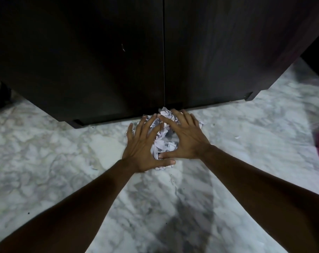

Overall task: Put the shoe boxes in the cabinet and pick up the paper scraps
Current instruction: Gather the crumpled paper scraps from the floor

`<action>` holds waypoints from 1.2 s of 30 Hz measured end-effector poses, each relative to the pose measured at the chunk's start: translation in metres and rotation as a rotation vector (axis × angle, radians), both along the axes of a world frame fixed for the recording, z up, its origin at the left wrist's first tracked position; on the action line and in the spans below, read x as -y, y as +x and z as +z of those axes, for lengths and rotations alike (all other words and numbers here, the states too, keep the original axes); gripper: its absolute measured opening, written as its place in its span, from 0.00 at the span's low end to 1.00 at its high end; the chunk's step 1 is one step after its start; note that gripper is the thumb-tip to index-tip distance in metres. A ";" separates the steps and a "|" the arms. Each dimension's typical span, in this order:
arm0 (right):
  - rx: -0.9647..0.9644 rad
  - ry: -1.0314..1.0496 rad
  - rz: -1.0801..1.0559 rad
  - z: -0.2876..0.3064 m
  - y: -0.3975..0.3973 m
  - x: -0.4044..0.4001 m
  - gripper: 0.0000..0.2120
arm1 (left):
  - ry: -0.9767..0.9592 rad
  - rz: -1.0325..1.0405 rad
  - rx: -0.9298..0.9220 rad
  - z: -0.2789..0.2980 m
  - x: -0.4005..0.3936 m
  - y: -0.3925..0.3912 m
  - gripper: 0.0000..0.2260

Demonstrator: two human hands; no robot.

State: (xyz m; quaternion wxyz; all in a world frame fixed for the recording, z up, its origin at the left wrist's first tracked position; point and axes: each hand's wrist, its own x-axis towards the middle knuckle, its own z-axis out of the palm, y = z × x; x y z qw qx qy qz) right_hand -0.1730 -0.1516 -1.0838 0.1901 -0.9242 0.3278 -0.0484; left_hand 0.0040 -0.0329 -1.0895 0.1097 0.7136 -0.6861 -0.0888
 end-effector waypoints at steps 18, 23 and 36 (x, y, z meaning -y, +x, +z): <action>0.312 -0.241 -0.041 -0.017 0.011 -0.027 0.26 | -0.148 0.005 -0.240 -0.005 -0.002 -0.017 0.42; 0.331 -0.231 -0.122 -0.018 0.006 -0.034 0.23 | -0.271 -0.072 -0.184 0.001 0.000 -0.029 0.31; 0.423 0.125 -0.255 0.001 -0.025 -0.031 0.17 | -0.276 0.066 -0.342 -0.006 -0.006 -0.032 0.17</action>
